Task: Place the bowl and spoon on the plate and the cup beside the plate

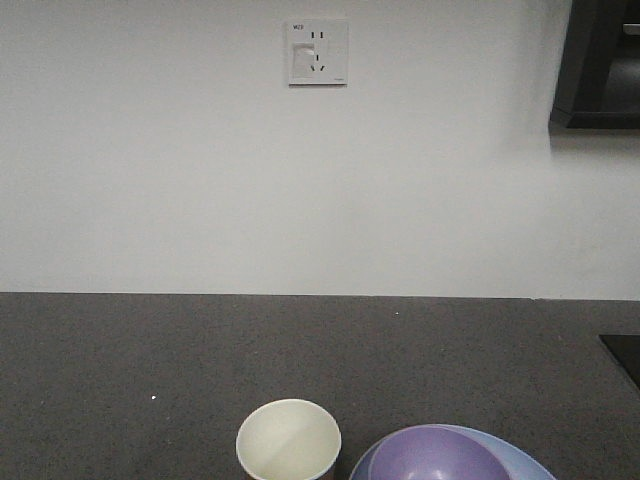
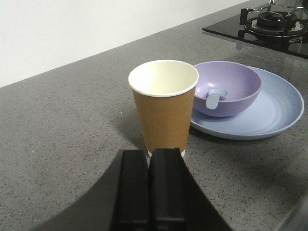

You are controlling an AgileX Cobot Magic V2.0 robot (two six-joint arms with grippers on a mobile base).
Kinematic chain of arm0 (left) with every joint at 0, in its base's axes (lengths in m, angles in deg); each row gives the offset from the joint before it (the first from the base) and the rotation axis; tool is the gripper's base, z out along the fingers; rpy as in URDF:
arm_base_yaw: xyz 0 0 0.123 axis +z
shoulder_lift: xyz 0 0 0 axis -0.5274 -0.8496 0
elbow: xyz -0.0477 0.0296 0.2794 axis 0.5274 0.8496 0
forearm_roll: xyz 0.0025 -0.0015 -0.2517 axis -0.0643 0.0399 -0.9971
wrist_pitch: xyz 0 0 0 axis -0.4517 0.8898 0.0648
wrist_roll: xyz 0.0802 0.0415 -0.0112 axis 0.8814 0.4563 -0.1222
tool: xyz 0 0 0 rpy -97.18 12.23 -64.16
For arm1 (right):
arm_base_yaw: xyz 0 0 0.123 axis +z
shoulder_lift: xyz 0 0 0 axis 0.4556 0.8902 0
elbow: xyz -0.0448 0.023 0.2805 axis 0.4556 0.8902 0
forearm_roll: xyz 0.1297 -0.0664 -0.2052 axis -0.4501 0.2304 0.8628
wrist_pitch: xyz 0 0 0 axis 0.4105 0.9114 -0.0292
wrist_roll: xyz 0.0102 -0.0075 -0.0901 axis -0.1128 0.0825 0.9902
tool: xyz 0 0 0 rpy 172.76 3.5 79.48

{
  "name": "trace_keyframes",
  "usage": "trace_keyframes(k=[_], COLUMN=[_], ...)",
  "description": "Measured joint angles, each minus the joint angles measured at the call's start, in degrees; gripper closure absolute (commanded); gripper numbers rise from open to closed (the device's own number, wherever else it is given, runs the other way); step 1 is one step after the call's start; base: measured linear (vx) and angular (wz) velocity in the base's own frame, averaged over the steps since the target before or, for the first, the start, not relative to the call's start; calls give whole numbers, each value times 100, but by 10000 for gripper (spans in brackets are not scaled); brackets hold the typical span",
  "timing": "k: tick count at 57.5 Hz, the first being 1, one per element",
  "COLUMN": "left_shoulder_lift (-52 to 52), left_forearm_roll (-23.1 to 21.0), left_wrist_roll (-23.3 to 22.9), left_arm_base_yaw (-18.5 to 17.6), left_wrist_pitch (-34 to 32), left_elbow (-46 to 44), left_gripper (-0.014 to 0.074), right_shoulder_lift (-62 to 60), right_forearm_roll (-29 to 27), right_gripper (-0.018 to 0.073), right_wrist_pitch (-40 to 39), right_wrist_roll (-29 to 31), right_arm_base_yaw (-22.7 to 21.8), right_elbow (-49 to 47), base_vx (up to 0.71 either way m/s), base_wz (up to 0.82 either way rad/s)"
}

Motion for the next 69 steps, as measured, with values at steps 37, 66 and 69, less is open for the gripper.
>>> trace_keyframes(k=[37, 66, 69], left_shoulder_lift=[215, 3050, 3069], left_forearm_roll=[-63, -396, -396], left_wrist_roll=[61, 222, 256], left_arm_base_yaw=[238, 3077, 3091], left_wrist_pitch=[-156, -780, -731], left_elbow=[432, 2525, 2525], left_gripper=[599, 599, 599], right_shoulder_lift=[0, 0, 0], right_forearm_roll=[-22, -29, -29], right_gripper=[568, 568, 568], right_wrist_pitch=[0, -4, -4], right_wrist_roll=[0, -5, -5], right_arm_base_yaw=[0, 0, 0], right_elbow=[11, 11, 11], base_vx=[0, 0, 0], base_wz=[0, 0, 0])
